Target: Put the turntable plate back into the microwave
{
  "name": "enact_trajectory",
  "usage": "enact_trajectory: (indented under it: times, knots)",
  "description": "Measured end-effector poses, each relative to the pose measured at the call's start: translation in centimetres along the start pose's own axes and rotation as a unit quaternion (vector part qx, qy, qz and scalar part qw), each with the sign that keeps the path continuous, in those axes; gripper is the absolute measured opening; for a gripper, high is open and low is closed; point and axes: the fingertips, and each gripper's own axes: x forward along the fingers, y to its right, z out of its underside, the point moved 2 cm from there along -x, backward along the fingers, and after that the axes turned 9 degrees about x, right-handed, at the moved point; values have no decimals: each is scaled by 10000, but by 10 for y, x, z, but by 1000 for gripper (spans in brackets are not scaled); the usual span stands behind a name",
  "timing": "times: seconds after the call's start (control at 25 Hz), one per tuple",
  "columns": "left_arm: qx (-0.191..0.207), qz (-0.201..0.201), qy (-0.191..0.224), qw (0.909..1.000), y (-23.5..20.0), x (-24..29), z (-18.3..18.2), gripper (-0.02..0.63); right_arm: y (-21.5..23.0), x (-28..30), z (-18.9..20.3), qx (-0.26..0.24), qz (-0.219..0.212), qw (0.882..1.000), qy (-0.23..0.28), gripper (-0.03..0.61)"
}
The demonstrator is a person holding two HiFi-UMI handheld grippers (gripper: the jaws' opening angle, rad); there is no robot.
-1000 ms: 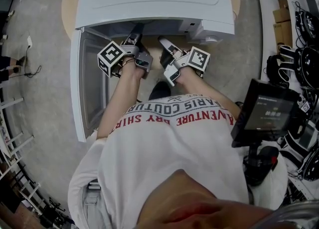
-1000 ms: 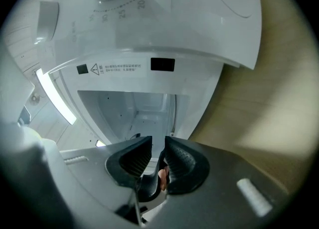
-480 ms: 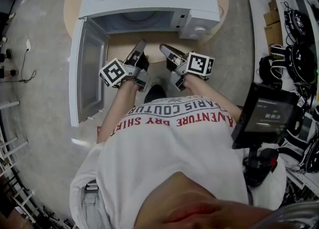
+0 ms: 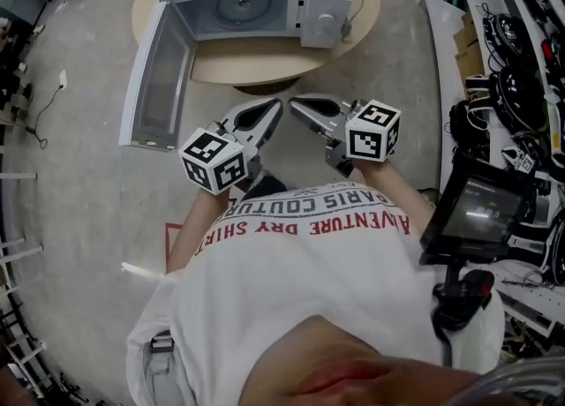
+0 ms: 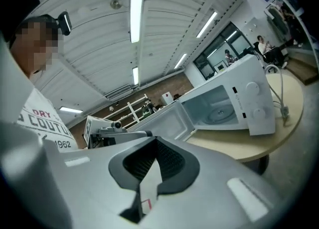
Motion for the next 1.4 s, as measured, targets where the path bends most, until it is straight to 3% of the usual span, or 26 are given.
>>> enact_trajectory:
  times: [0.16,0.4,0.8,1.0,1.28,1.4]
  knots:
    - [-10,175,-140,9997,47,-48,24,0,-52,-9,60,-53,46,9998,-205,2]
    - [-19,338,-107,9994,98,-129,73,0,-117,-15,144,-52,278,9996,-19,2]
    - [194,419,-396,9981,216,-332,114,0,-320,-10,286,-46,365,9992,125,2]
    - [354,378,-216,9984,282,-398,110,0,-401,-36,318,-233,442,9986,156,2]
    - [326,506,-199,9980,311,-413,114,0,-431,-53,321,-495,657,9964,227,2]
    - [342,500,-198,9980,371,-428,134,0,-468,-95,352,-614,644,9955,315,2]
